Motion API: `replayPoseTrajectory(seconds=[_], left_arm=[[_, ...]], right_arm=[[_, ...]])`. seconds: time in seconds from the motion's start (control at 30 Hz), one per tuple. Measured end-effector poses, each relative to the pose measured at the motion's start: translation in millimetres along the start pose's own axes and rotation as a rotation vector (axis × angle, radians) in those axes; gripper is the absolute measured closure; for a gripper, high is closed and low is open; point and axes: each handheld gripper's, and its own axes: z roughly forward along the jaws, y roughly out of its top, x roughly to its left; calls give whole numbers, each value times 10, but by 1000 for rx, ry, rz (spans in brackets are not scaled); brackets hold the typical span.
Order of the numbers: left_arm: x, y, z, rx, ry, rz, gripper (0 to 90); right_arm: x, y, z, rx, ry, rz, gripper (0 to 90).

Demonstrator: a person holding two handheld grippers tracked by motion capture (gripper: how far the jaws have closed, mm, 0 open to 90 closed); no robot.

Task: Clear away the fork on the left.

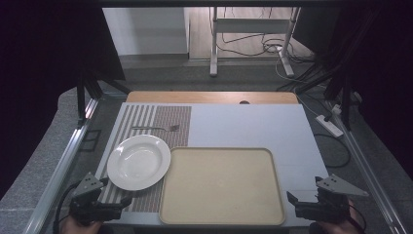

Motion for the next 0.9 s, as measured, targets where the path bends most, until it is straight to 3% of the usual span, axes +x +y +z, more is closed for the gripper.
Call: replayPoseTrajectory(seconds=[0.3,0.7,0.9], left_arm=[[36,0,5,10,-12,-28,2],[32,10,18,24,-11,-20,4],[-2,31,40,45,-13,13,0]], right_arm=[[8,4,5,5,2,-8,0],[12,4,8,8,8,-12,0],[14,6,12,13,8,-16,0]])
